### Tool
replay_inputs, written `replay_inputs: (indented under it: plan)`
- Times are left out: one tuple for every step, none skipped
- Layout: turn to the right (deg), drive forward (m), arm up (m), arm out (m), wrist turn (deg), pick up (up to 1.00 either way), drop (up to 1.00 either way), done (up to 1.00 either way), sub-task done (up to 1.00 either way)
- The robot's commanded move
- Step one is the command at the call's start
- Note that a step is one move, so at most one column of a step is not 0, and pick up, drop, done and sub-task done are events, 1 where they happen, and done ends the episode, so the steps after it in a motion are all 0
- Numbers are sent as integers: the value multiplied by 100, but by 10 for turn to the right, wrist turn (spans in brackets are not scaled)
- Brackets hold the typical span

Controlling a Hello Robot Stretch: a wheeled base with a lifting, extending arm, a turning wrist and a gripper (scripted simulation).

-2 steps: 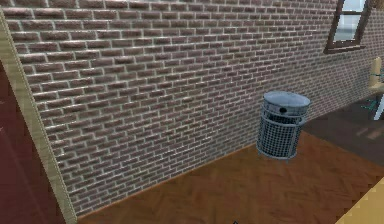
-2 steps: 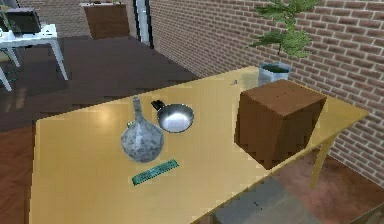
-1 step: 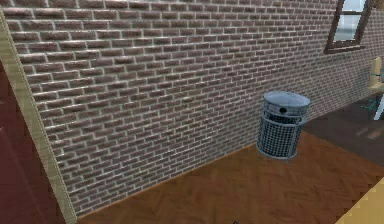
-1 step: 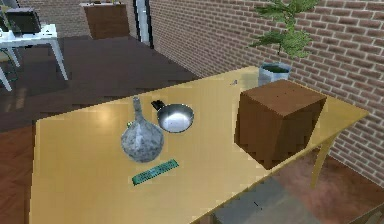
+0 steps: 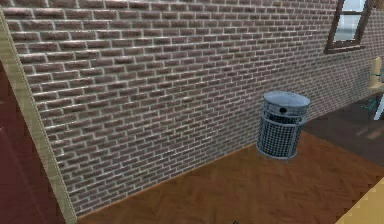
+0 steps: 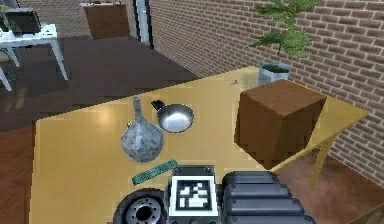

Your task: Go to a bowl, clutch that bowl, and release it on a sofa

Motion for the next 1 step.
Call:
replay_inputs:
  plan:
    - [0, 0, 0, 50, 0, 0, 0, 0, 0]
